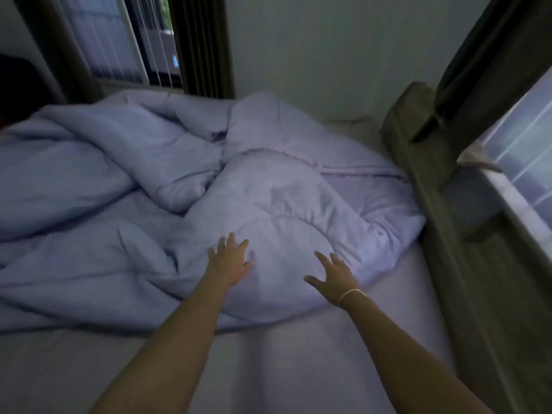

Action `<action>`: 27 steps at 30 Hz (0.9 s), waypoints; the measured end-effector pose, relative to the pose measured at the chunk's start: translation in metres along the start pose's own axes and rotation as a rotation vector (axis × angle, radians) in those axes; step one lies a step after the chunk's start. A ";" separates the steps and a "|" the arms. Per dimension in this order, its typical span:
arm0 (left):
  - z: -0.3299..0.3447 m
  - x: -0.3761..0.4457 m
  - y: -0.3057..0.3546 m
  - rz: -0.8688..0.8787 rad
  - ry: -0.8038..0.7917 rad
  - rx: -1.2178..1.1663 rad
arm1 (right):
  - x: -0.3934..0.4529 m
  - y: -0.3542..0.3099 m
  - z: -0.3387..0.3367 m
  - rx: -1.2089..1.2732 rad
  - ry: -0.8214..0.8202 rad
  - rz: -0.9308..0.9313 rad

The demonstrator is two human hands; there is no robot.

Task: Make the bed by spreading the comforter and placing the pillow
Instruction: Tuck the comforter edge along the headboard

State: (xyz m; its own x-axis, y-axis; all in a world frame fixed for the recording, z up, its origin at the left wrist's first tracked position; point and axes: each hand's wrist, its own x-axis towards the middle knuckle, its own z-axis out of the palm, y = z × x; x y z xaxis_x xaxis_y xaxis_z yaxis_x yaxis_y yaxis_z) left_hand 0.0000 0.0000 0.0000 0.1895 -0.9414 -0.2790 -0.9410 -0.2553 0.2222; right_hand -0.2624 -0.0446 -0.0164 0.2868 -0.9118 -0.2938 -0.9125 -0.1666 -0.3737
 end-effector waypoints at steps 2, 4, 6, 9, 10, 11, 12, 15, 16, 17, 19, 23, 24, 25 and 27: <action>0.027 0.008 -0.012 -0.064 0.004 0.002 | 0.000 0.002 0.024 0.007 -0.050 -0.002; 0.050 0.012 -0.023 -0.104 0.096 0.009 | -0.007 0.010 0.048 0.019 -0.044 -0.019; 0.066 0.017 -0.023 -0.118 0.209 0.016 | -0.008 0.019 0.067 0.034 -0.035 -0.034; 0.070 0.023 -0.018 -0.152 0.240 0.035 | -0.007 0.022 0.073 0.032 0.013 -0.042; 0.072 0.025 -0.017 -0.129 0.269 0.063 | -0.007 0.021 0.072 0.026 0.035 -0.044; 0.072 0.024 -0.018 -0.104 0.326 0.076 | -0.008 0.017 0.068 0.028 0.057 -0.037; 0.069 0.020 -0.020 -0.072 0.382 0.056 | -0.008 0.013 0.065 0.036 0.078 -0.029; 0.059 -0.005 -0.015 -0.008 0.278 -0.026 | -0.007 -0.008 0.042 0.127 0.146 -0.018; 0.062 -0.016 -0.013 0.031 0.247 -0.018 | -0.006 -0.016 0.035 0.167 0.183 -0.024; 0.066 -0.031 -0.013 0.081 0.220 -0.026 | -0.005 -0.024 0.027 0.197 0.215 -0.037; 0.085 -0.070 -0.012 0.196 0.142 -0.031 | 0.000 -0.038 0.014 0.248 0.255 -0.063; 0.143 -0.160 -0.005 0.343 0.011 0.082 | 0.012 -0.063 0.001 0.291 0.183 -0.069; 0.154 -0.179 0.000 0.348 0.012 0.118 | 0.016 -0.066 0.006 0.254 0.129 -0.060; 0.163 -0.194 0.006 0.354 -0.012 0.129 | 0.018 -0.066 0.016 0.199 0.060 -0.046; 0.176 -0.214 0.011 0.379 -0.014 0.112 | 0.019 -0.052 0.048 0.020 -0.093 -0.030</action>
State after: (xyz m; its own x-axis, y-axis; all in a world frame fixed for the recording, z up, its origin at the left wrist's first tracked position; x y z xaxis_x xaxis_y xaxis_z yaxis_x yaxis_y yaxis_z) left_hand -0.0998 0.2375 -0.1024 -0.1803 -0.9610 -0.2097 -0.9684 0.1361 0.2089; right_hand -0.1954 -0.0356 -0.0448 0.3407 -0.8674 -0.3626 -0.8974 -0.1849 -0.4007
